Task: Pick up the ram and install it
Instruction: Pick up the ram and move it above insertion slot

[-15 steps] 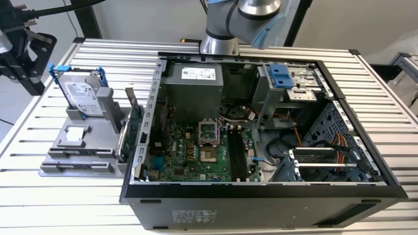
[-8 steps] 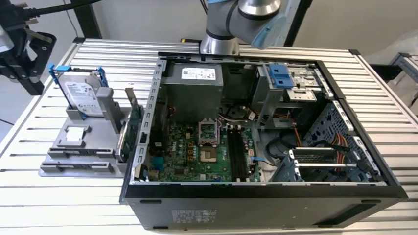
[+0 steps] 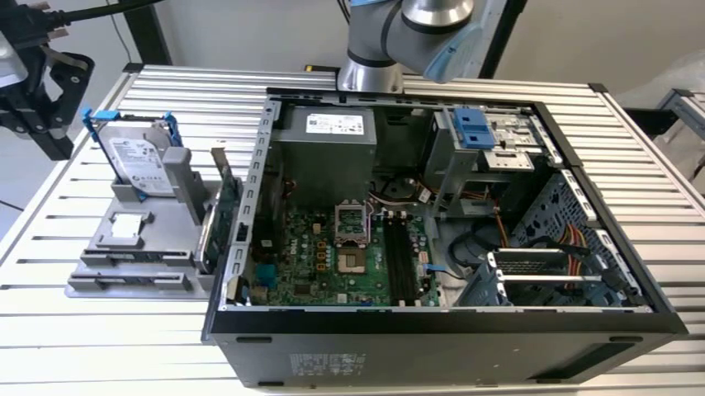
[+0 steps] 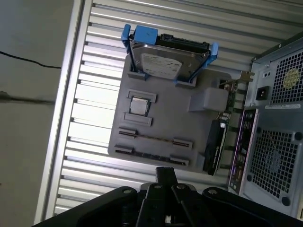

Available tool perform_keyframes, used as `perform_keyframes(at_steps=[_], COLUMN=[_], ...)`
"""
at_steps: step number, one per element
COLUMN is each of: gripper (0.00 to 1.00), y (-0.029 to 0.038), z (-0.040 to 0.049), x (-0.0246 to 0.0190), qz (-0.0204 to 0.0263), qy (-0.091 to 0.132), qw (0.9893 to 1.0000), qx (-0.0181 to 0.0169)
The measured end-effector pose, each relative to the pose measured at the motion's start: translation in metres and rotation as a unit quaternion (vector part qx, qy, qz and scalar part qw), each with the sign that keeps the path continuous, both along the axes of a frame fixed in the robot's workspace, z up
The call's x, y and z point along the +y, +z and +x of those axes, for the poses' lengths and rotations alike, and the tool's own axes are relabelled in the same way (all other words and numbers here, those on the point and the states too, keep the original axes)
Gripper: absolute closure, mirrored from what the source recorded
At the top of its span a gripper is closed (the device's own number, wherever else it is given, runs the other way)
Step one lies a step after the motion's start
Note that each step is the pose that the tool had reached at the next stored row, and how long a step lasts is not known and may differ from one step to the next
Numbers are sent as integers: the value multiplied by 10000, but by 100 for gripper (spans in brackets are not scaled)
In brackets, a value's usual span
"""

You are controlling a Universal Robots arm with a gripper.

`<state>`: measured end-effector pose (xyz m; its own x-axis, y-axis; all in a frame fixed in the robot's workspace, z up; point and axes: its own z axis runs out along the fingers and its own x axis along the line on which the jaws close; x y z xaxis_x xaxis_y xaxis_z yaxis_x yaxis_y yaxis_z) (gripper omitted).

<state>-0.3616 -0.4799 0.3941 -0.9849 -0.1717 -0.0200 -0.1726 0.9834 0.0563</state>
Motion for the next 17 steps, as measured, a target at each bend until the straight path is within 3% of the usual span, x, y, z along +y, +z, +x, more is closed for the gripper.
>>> perform_keyframes(at_steps=[17], gripper=[100], y=[6], z=[-4], x=[1], qz=[0], qy=[430], qw=[9991], qx=[1])
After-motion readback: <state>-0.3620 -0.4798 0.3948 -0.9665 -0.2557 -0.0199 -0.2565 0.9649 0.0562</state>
